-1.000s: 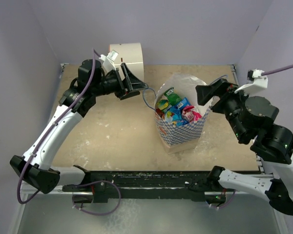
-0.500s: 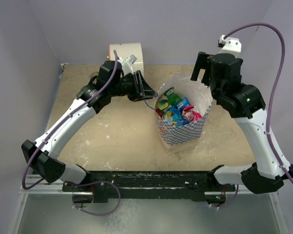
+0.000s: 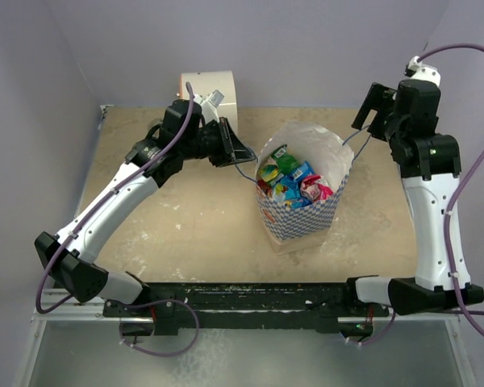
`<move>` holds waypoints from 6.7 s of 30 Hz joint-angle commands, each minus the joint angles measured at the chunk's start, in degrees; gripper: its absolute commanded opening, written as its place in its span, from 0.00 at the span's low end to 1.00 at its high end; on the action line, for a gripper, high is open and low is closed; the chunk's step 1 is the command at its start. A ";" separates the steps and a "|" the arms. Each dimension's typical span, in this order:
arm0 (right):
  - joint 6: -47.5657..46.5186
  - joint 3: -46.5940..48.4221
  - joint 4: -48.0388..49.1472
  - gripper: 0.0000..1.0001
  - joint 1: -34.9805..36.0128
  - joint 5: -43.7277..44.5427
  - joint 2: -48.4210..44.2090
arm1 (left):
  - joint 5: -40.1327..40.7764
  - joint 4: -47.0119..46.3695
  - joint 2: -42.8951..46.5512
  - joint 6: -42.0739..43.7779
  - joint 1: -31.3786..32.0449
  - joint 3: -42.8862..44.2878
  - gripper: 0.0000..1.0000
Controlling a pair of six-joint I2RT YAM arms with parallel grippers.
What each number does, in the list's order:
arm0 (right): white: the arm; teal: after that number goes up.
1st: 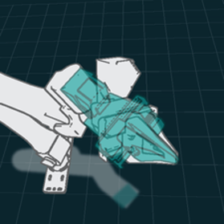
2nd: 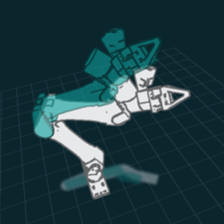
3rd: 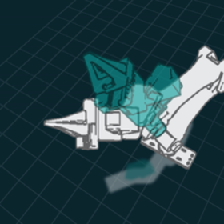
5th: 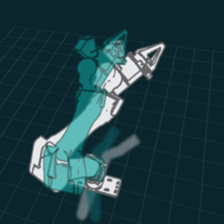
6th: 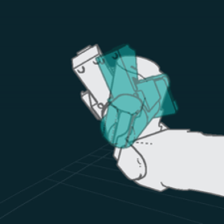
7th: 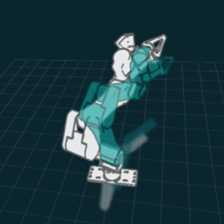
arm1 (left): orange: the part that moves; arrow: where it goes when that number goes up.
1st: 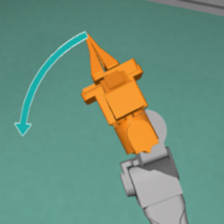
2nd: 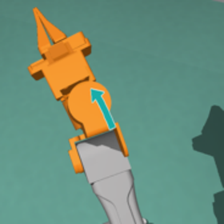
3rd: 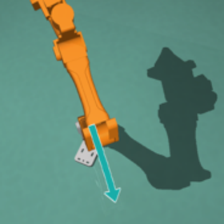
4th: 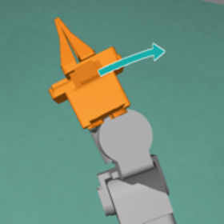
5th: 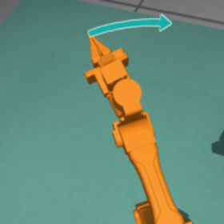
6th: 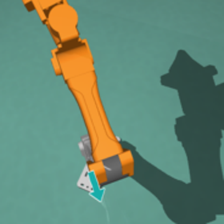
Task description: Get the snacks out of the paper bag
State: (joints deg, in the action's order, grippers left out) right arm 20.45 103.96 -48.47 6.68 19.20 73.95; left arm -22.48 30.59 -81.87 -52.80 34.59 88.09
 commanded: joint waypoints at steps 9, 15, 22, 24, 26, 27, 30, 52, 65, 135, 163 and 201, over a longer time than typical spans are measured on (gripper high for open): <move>-3.01 -5.78 5.52 0.50 -1.49 -10.38 5.29 | 2.33 1.36 1.19 1.76 0.22 3.09 0.00; -7.02 -7.14 8.04 0.00 0.54 -15.97 2.90 | 6.61 5.36 2.31 1.54 -0.68 4.27 0.00; -3.63 -11.43 8.57 0.00 5.14 -27.41 -1.51 | 4.68 7.02 5.60 -0.29 -9.19 3.87 0.00; -2.53 -10.97 8.95 0.00 6.92 -30.79 -1.64 | 4.74 8.48 6.41 0.12 -11.91 4.34 0.00; -0.96 -10.17 9.50 0.00 8.98 -33.35 -0.78 | 6.54 10.92 6.98 1.22 -13.85 5.47 0.00; -0.14 -9.84 9.99 0.00 9.91 -34.76 -0.22 | 7.68 12.08 7.25 1.81 -14.67 6.03 0.00; 1.82 -8.31 11.76 0.00 13.09 -37.19 1.89 | 8.88 14.52 7.91 3.36 -17.15 7.20 0.00; 6.57 0.19 16.52 0.05 38.18 -45.23 18.04 | -17.05 12.53 5.67 11.38 -44.17 15.62 0.00; 1.64 -7.45 9.16 0.12 38.18 -43.61 14.54 | -31.38 -12.64 9.72 -2.66 -42.76 -0.16 0.00; -6.84 -16.71 29.95 0.77 52.15 -22.65 14.08 | -21.12 -0.21 19.52 -0.15 -34.94 -1.09 0.00; -1.18 -28.13 45.28 0.90 57.65 -6.52 23.59 | -18.46 -6.41 25.92 -11.61 -34.98 -6.76 0.00; -18.96 -38.65 64.15 0.64 57.37 -12.19 22.37 | -20.41 -2.99 26.80 -8.66 -34.94 -6.92 0.00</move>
State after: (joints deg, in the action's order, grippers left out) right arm 0.78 63.02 9.26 64.16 2.79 95.79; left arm -40.56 34.83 -57.74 -60.93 -0.56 80.40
